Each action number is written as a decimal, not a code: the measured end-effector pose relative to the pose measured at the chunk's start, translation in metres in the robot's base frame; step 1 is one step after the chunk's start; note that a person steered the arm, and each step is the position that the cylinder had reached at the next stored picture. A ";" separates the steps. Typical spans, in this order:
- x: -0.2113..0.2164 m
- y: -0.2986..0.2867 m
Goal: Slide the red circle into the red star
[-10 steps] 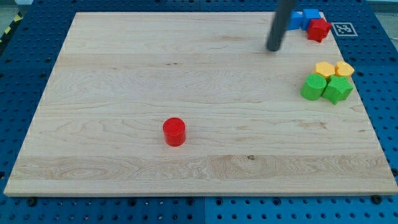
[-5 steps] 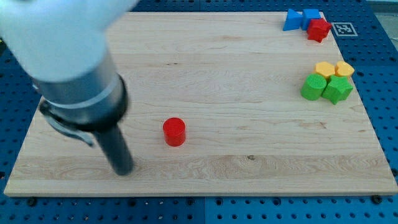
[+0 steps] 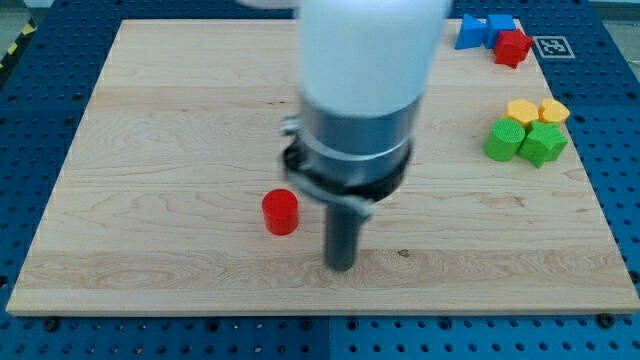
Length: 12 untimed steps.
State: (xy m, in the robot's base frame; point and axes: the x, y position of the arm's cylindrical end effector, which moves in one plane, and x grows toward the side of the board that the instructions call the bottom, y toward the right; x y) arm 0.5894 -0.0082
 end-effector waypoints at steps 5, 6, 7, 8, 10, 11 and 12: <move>-0.046 -0.023; -0.068 -0.042; -0.135 -0.023; -0.176 0.020; -0.141 0.003; -0.158 0.051; -0.218 0.119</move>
State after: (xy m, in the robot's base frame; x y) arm 0.3713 0.1106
